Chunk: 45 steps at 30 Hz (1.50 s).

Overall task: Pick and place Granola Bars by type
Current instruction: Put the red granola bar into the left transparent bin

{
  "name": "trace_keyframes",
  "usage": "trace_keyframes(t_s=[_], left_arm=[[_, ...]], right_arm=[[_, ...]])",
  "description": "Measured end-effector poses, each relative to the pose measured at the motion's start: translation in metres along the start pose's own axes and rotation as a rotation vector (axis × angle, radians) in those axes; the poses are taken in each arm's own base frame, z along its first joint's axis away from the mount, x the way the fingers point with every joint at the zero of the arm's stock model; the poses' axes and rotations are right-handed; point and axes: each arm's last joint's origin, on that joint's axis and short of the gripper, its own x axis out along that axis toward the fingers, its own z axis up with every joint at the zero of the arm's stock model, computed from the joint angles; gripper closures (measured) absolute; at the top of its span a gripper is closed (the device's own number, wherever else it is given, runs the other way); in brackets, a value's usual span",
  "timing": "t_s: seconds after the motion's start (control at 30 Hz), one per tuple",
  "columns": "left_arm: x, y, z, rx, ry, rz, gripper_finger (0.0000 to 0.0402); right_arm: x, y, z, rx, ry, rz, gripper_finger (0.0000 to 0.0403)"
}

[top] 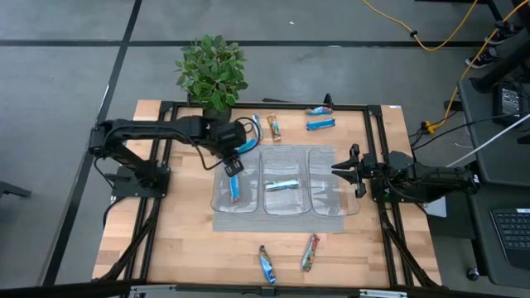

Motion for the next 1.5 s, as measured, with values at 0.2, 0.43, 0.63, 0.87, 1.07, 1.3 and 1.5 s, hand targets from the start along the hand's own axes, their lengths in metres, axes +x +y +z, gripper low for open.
trace_keyframes(t_s=[0.2, 0.43, 0.63, 0.87, 1.07, 1.3, 1.5], left_arm=[[0.021, -0.010, -0.011, -0.048, 0.048, -0.018, 0.0382], [0.041, -0.025, -0.032, -0.085, 0.063, -0.039, 0.0382], [0.057, -0.031, -0.041, -0.153, 0.025, -0.087, 0.0382], [0.069, -0.028, -0.057, -0.241, 0.071, -0.064, 0.0382], [0.071, -0.032, -0.061, -0.238, 0.081, -0.067, 0.0374], [0.071, -0.032, -0.061, -0.241, 0.082, -0.066, 0.0320], [0.071, -0.032, -0.061, -0.217, 0.091, -0.082, 0.0260]], right_arm=[[0.000, 0.000, 0.000, 0.000, 0.000, 0.000, 0.0318], [0.000, 0.000, 0.000, 0.001, 0.000, 0.000, 0.0318], [0.000, 0.000, 0.000, 0.000, -0.001, 0.000, 0.0318], [0.000, 0.000, 0.000, -0.001, 0.000, 0.000, 0.0318], [0.000, 0.000, 0.000, 0.000, 0.000, 0.000, 0.0318], [0.000, 0.000, 0.000, 0.001, 0.000, 0.000, 0.0318], [0.000, 0.000, 0.000, 0.000, 0.000, 0.000, 0.0318]])
